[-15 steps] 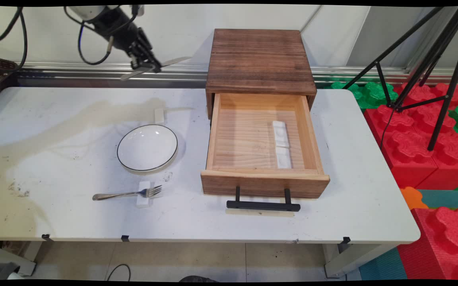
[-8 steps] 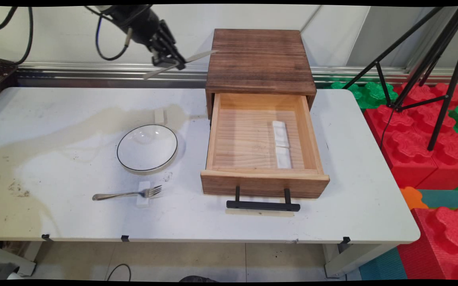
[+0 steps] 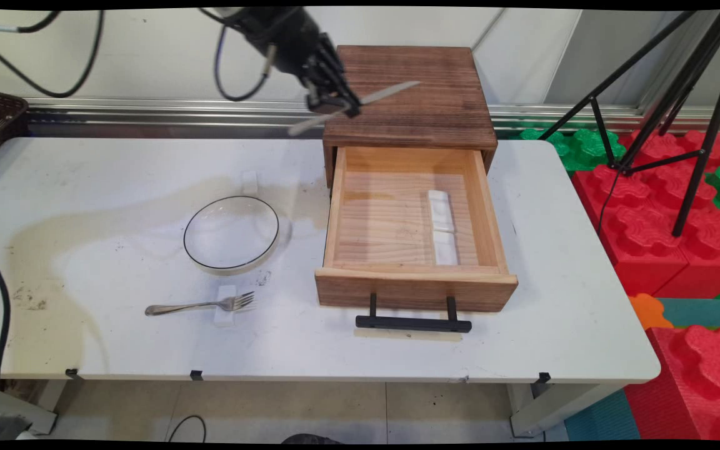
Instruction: Place the picked object into the drawer
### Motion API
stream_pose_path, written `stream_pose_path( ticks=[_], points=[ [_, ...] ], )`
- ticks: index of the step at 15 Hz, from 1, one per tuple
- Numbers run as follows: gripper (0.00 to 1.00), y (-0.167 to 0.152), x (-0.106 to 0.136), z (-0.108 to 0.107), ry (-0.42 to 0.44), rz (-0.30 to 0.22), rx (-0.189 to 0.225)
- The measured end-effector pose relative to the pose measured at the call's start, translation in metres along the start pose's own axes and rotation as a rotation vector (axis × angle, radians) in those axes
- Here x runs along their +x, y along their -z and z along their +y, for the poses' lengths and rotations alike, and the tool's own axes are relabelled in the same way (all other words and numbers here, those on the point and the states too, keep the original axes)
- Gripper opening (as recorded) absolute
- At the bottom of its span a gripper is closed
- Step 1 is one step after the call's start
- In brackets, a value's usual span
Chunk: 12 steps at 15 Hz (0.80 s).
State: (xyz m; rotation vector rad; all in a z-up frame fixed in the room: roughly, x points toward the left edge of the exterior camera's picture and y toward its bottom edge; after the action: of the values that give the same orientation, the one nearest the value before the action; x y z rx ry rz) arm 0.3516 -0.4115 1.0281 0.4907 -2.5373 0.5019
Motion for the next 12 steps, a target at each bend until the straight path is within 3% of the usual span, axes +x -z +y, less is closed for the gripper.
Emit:
stream_pose_path(
  ticks=[7, 12],
  points=[
    [0.00, -0.048, 0.041, 0.005, 0.009, 0.054, -0.023],
    [0.00, -0.084, 0.045, 0.005, 0.027, 0.047, -0.034]
  ],
)
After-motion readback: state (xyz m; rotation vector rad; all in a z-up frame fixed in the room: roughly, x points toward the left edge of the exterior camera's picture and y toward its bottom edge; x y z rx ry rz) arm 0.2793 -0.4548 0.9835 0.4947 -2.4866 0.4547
